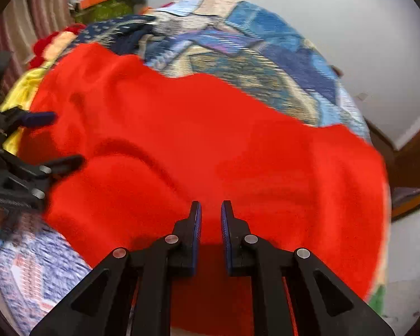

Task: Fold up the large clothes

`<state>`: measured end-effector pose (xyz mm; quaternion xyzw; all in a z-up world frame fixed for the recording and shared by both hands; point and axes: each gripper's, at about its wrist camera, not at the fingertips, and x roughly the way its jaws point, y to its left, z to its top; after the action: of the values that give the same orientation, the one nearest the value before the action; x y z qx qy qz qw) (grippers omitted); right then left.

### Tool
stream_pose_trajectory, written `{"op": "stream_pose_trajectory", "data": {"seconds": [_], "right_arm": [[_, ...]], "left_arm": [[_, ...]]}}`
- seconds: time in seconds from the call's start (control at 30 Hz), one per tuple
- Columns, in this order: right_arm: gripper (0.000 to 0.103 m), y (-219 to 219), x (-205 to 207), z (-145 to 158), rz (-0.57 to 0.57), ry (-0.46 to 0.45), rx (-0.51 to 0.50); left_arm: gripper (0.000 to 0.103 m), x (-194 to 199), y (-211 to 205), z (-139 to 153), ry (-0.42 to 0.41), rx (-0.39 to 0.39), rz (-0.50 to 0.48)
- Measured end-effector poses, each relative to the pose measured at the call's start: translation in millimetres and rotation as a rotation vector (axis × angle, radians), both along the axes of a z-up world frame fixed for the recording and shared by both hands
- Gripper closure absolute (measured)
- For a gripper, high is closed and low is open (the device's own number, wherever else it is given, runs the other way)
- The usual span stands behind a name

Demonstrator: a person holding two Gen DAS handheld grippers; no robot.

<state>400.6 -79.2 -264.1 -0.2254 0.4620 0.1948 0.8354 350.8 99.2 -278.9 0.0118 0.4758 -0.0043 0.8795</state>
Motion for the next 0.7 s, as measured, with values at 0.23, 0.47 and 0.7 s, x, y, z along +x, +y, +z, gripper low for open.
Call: {"op": "stream_pose_trajectory", "data": {"seconds": [0.23, 0.47, 0.7], "right_arm": [[0.0, -92.8, 12.4, -7.3, -0.222, 0.023, -0.004], [0.0, -150.9, -2.1, 8.5, -0.321, 0.071, 0.141], [0.0, -125.8, -24.2, 37.4, -0.25, 0.014, 0.195]], "left_arm": [[0.0, -2.9, -0.3, -0.4, -0.008, 0.006, 0.006], [0.0, -29.9, 38.2, 12.3, -0.027, -0.031, 0.113], [0.0, -75.7, 122.2, 3.5, 0.044, -0.174, 0.351]]}}
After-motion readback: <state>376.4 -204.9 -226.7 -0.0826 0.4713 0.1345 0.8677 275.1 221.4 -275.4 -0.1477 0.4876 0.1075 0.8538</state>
